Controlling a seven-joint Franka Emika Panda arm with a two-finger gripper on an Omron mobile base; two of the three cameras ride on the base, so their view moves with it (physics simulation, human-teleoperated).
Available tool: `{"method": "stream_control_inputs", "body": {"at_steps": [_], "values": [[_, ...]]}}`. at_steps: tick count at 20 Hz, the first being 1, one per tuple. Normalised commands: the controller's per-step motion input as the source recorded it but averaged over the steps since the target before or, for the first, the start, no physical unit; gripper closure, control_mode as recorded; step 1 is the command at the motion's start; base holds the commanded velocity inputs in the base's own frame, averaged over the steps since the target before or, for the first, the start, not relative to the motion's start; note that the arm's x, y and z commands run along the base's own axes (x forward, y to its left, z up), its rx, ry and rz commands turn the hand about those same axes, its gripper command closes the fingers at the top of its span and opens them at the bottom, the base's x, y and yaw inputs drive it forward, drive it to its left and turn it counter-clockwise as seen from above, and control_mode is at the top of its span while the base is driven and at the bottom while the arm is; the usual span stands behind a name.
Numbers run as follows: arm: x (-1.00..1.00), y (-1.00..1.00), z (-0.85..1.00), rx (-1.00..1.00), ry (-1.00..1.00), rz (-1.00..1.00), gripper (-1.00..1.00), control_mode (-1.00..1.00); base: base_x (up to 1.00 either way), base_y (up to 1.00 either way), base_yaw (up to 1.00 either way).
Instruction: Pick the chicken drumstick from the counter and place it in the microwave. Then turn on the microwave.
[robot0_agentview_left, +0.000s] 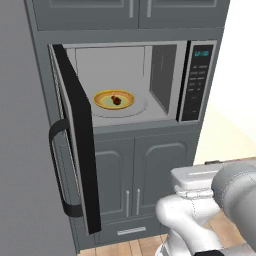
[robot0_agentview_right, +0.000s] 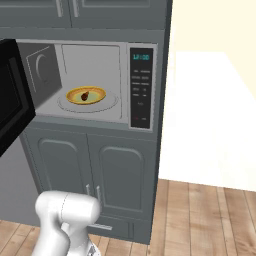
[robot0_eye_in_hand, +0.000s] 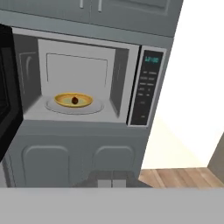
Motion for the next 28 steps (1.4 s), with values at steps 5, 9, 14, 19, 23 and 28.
{"method": "stream_control_inputs", "body": {"at_steps": [5, 9, 14, 19, 23, 28], "values": [[-0.84, 0.33, 0.04, 0.0, -0.13, 0.0, 1.0, -1.0, 0.0, 0.0, 0.0], [-0.49, 0.23, 0.0, -0.02, -0.12, 0.0, 1.0, -1.0, 0.0, 0.0, 0.0], [-0.03, 0.13, -0.03, 0.0, -0.09, 0.0, 1.0, -1.0, 0.0, 0.0, 0.0], [-0.13, 0.27, 0.0, 0.0, -0.1, 0.0, 1.0, -1.0, 0.0, 0.0, 0.0], [-0.11, 0.37, 0.0, 0.0, -0.1, 0.0, 1.0, -1.0, 0.0, 0.0, 0.0], [-0.12, 0.48, 0.0, 0.0, -0.09, 0.0, 1.0, -1.0, 0.0, 0.0, 0.0]]}}
